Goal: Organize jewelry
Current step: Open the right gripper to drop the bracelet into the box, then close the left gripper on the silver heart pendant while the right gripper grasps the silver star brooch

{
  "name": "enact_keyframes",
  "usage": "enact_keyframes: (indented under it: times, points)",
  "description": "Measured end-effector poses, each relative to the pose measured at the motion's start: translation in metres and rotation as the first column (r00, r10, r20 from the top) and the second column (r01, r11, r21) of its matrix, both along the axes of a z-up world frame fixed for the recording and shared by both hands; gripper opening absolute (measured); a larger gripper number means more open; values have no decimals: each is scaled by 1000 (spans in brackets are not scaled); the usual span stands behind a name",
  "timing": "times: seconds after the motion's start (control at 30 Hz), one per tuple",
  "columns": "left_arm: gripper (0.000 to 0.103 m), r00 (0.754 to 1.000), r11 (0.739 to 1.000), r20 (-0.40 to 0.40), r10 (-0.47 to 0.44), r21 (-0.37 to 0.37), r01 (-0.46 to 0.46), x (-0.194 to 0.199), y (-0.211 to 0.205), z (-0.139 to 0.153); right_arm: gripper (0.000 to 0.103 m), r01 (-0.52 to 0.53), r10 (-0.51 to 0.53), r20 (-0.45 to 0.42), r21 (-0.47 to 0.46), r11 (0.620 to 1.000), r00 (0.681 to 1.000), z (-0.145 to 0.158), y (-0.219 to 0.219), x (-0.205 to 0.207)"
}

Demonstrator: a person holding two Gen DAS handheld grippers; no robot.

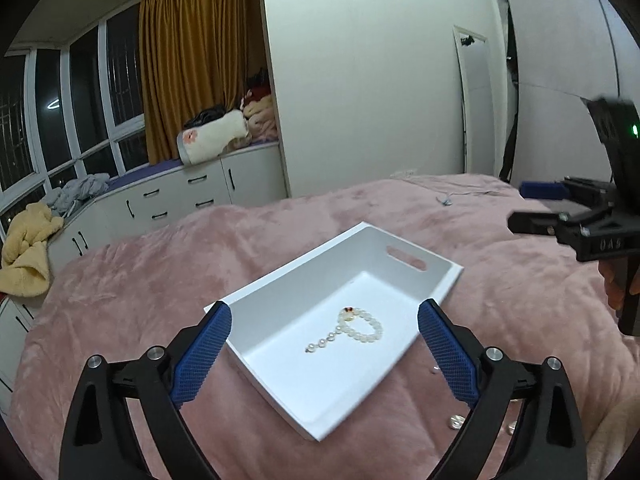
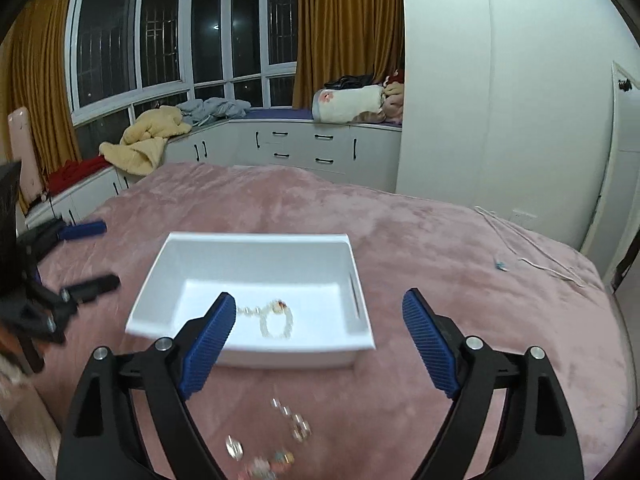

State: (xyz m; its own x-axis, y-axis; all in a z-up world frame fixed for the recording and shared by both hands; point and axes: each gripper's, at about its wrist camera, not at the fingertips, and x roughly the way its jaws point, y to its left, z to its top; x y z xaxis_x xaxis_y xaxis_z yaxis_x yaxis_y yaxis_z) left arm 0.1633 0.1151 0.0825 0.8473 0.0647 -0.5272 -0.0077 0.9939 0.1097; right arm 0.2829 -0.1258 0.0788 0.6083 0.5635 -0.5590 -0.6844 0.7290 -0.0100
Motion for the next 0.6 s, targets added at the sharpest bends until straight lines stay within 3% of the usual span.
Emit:
enact_keyframes:
  times: [0.2, 0.3, 0.43, 0.6]
  points:
    - [99, 999, 999, 15, -35, -7, 35, -32, -21, -6, 84, 5, -4, 7, -105, 994, 1000, -29, -38, -30]
    - [99, 997, 997, 9, -74, -19, 74, -44, -30, -15, 84, -22, 21, -12, -112, 993, 1000, -47, -49, -42]
    - [99, 984, 983, -23, -176, -63, 174, -51, -45, -43, 83, -31, 25, -38, -167, 985, 999, -85, -57, -54]
    - [99, 969, 968, -60, -240, -90, 234, -50, -64, -81, 76, -67, 56, -62, -189, 980, 996, -117, -59, -61]
